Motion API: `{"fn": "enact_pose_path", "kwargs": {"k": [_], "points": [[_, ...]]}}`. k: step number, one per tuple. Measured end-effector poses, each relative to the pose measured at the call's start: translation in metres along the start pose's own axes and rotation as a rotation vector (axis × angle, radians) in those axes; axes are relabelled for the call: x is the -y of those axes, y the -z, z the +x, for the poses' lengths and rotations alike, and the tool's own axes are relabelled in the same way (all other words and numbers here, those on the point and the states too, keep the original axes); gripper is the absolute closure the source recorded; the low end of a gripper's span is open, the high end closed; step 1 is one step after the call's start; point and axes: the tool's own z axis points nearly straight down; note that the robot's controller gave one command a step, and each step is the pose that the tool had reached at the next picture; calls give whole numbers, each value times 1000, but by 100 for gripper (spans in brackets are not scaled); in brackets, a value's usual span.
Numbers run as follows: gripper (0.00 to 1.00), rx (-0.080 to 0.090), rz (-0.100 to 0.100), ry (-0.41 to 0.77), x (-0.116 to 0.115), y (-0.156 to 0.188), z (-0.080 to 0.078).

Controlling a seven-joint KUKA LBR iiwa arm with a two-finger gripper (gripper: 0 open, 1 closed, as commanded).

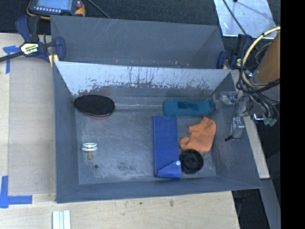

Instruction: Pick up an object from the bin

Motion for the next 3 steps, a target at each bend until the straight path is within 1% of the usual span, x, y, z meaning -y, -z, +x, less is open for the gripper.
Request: {"fn": "enact_pose_path", "kwargs": {"k": [1,2,3], "points": [[0,8,2,3,-1,5,-2],[0,15,3,-42,-7,-45,-9],[0,15,0,-58,-10,-111,-8]]}}
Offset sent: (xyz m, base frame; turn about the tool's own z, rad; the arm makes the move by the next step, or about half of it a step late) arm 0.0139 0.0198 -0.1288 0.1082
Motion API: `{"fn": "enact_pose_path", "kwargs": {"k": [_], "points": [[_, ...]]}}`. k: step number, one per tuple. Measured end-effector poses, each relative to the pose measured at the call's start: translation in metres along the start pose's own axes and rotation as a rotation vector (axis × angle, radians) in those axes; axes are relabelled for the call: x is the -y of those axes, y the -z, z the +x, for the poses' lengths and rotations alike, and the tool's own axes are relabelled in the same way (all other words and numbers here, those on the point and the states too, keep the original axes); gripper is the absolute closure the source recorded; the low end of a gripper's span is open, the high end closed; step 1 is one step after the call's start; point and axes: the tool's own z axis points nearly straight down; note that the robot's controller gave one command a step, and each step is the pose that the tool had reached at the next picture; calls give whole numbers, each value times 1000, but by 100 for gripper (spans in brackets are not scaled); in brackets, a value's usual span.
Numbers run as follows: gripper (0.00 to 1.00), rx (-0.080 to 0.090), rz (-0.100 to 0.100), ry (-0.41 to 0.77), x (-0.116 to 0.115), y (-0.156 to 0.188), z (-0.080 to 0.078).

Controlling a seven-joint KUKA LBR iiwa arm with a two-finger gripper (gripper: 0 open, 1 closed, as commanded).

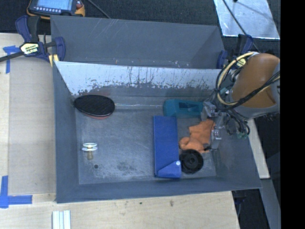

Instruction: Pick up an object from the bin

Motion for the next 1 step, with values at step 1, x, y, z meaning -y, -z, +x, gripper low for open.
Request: {"fn": "enact_pose_path", "kwargs": {"k": [1], "points": [[0,-1,-3,-41,-9,-12,-29]]}}
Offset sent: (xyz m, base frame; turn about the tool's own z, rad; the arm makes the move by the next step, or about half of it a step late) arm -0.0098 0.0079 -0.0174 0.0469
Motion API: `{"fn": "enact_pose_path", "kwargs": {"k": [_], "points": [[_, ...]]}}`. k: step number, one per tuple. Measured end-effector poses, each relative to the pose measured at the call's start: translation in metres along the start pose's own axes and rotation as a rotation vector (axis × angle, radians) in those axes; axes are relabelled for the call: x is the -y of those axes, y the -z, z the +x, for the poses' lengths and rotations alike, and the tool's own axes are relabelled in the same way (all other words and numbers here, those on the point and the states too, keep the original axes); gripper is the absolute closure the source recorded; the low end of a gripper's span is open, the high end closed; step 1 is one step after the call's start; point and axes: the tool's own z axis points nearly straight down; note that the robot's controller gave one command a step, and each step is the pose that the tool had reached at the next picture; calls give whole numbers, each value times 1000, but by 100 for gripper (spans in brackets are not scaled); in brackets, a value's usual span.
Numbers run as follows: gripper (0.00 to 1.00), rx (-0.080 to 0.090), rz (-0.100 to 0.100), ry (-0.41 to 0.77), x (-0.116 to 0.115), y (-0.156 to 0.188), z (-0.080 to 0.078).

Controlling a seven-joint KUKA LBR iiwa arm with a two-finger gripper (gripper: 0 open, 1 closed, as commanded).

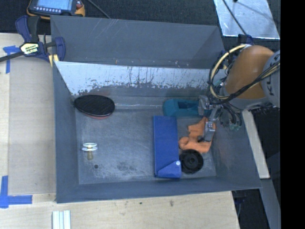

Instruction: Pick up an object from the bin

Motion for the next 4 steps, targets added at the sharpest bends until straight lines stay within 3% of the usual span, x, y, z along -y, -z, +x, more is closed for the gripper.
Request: {"fn": "enact_pose_path", "kwargs": {"k": [1,2,3,4], "points": [[100,-3,5,-5,4,-4,38],[100,-4,5,-5,4,-4,38],[100,-8,3,331,4,5,45],[100,-8,3,331,4,5,45]]}}
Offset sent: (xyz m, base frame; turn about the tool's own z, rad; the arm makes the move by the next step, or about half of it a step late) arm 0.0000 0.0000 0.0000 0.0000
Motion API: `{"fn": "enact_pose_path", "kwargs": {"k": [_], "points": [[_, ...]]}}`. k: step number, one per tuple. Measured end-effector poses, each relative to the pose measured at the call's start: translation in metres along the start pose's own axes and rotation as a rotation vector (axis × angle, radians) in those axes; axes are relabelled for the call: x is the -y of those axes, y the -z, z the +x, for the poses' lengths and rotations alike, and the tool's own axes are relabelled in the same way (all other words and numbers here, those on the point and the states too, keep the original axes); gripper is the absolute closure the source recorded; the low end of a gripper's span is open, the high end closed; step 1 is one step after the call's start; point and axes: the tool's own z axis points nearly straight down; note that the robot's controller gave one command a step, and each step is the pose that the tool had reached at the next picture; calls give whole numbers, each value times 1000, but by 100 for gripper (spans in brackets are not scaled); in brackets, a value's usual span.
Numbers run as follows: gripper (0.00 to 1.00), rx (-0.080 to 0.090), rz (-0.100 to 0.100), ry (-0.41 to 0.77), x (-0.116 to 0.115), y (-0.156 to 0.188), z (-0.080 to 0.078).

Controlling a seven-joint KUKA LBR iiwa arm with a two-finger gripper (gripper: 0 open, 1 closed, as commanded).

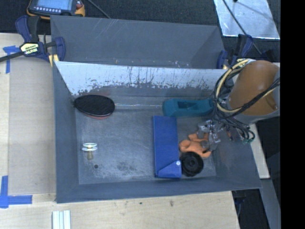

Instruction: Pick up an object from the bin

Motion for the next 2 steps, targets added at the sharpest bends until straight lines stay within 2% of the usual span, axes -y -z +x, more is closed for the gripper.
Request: {"fn": "enact_pose_path", "kwargs": {"k": [1,2], "points": [[100,3,2,20,-25,16,-16],[100,4,1,45,-40,30,-27]]}}
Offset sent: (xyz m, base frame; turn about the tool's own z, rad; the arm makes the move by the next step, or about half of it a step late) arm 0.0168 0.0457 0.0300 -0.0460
